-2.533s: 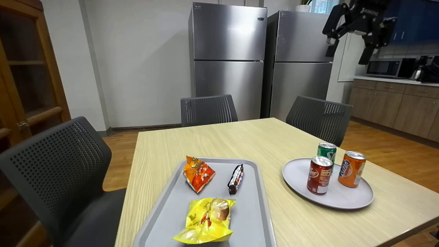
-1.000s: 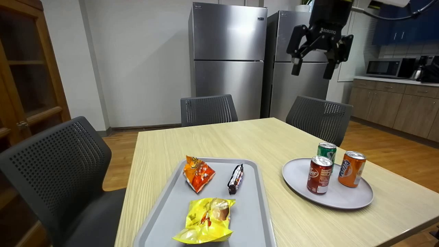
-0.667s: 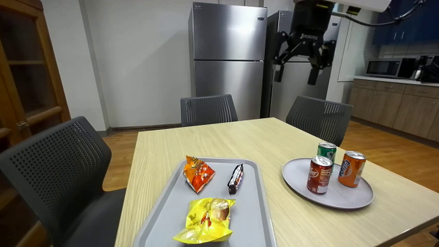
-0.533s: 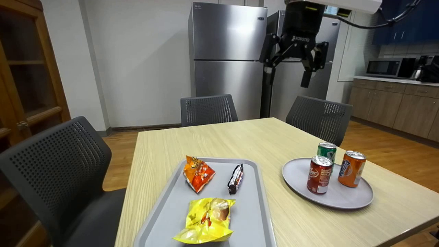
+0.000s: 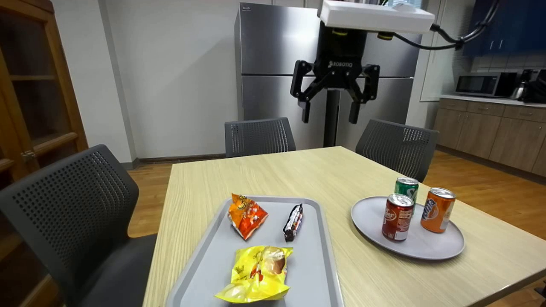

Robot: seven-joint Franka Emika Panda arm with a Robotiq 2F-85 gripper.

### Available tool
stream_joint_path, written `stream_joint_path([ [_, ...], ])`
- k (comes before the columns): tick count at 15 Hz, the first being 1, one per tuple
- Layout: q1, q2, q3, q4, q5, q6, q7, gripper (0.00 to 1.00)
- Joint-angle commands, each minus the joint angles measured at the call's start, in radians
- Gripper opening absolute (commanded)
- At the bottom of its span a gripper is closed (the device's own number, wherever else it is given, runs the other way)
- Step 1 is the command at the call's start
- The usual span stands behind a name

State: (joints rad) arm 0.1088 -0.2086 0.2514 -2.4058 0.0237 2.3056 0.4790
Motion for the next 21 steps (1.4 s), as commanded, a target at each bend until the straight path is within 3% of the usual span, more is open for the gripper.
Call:
stream_joint_path([
  [1,0.007,0.054,0.039,0.017,-0.083,0.041,0.147,1.00],
  [10,0.072,0.137,0.048,0.011,-0.129,0.109,0.352,1.00],
  [21,0.152,0.245,0.041,0.004,-0.044,0.193,0.352,1.00],
])
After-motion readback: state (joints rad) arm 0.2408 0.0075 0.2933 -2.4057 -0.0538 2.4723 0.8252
